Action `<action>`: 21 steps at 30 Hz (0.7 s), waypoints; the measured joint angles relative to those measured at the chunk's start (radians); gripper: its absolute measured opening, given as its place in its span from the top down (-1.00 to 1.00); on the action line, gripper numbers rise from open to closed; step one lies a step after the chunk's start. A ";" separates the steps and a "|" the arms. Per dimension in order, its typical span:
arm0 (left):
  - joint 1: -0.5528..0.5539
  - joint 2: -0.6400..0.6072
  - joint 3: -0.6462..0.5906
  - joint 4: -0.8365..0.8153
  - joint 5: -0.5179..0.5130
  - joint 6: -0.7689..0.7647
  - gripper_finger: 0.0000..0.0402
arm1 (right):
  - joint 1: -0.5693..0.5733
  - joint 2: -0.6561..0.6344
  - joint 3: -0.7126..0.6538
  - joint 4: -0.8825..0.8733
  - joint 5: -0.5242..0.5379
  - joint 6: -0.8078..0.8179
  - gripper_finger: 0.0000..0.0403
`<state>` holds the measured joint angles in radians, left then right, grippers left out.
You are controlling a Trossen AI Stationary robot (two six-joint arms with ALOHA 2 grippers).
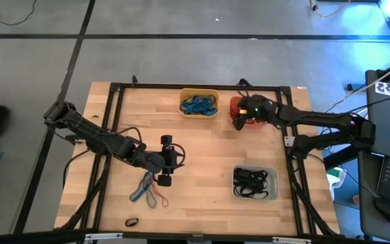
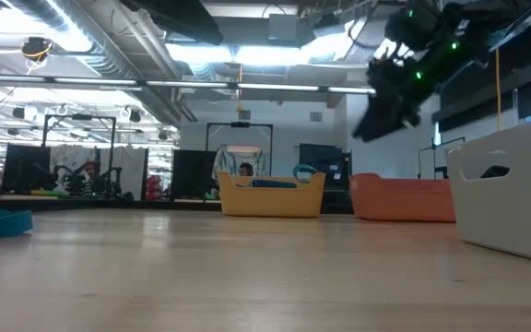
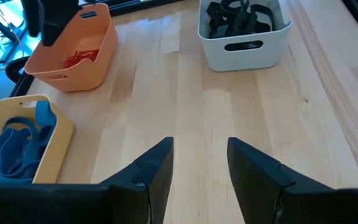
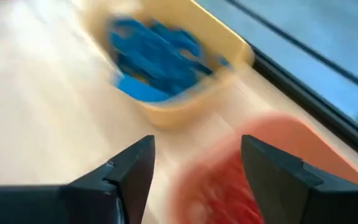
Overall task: Sort rubber bands into baskets
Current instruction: Put the red rubber band into the orange bin
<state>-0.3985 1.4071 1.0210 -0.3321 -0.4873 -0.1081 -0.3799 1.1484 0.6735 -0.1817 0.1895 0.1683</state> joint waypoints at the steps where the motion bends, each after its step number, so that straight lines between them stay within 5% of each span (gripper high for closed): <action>1: 0.000 0.000 0.000 0.000 0.000 0.000 0.26 | 0.024 0.000 0.000 0.036 -0.002 -0.006 -0.18; 9: 0.000 0.000 0.000 0.000 0.000 -0.001 0.26 | 0.199 0.006 0.001 0.228 -0.006 -0.017 -0.15; 21: 0.000 0.000 0.000 0.004 0.000 0.002 0.26 | 0.353 0.006 0.001 0.243 -0.006 -0.019 -0.15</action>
<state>-0.3985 1.4071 1.0206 -0.3281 -0.4871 -0.1062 -0.0265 1.1549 0.6743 0.0617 0.1837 0.1491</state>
